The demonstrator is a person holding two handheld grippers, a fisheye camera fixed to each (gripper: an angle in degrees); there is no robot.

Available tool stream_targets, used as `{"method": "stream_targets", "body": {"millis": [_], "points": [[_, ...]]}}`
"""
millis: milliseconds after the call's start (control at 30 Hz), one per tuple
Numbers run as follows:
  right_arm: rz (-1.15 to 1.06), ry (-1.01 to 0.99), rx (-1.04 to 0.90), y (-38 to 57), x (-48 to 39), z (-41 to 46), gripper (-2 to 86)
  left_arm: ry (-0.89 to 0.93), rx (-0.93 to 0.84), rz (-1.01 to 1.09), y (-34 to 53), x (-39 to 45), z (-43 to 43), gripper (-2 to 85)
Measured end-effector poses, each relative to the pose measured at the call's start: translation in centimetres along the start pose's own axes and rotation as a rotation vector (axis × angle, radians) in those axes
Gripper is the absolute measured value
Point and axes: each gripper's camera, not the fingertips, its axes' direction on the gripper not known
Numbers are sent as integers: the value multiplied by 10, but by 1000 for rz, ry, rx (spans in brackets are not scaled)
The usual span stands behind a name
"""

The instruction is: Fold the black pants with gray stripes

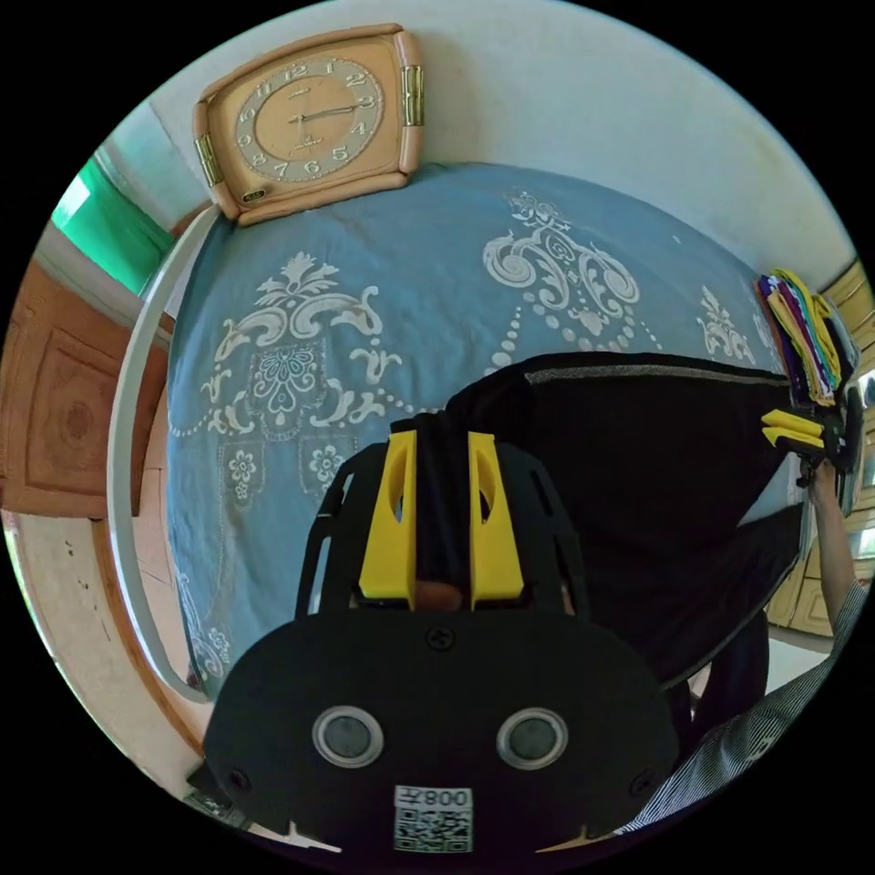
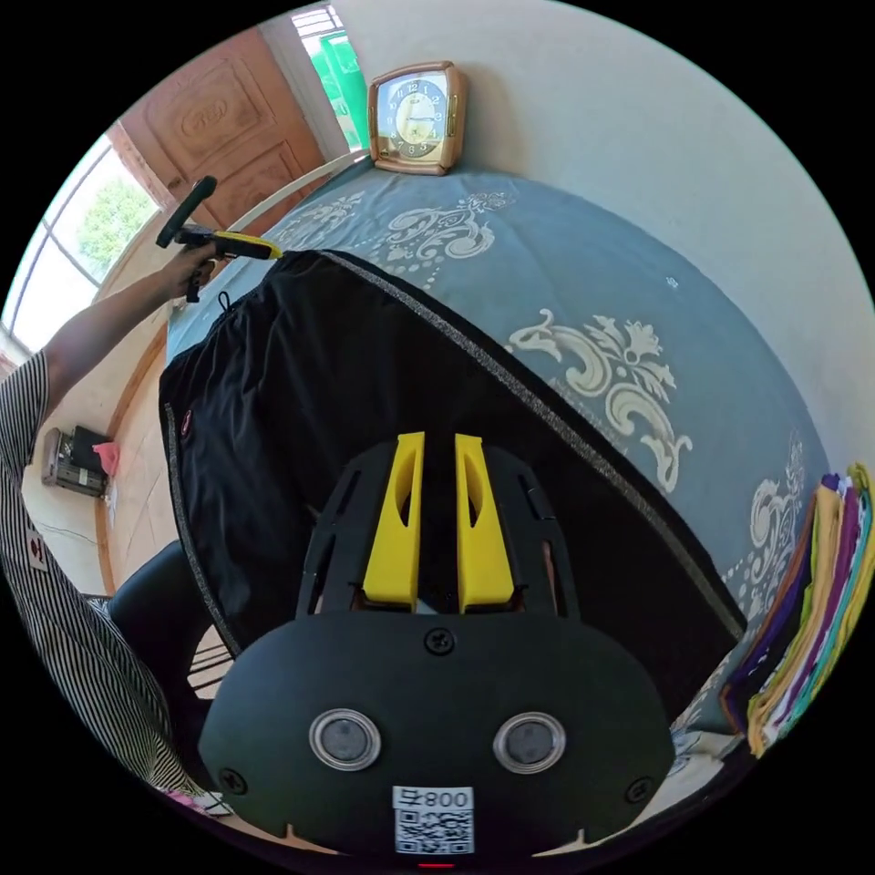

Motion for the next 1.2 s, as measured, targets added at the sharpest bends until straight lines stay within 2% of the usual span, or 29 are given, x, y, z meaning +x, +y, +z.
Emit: {"method": "stream_targets", "body": {"millis": [167, 533, 1000, 1200], "points": [[-96, 62, -36, -39, -5, 21, 71, -90, -131, 124, -37, 27, 26, 89], [-110, 105, -86, -69, -5, 60, 76, -104, -217, 302, -69, 71, 46, 77], [-141, 80, -192, -88, -15, 111, 78, -115, -261, 314, -69, 103, 76, 63], [-162, 103, -248, -86, -31, 127, 34, -168, -215, 302, -47, 116, 82, 26]]}}
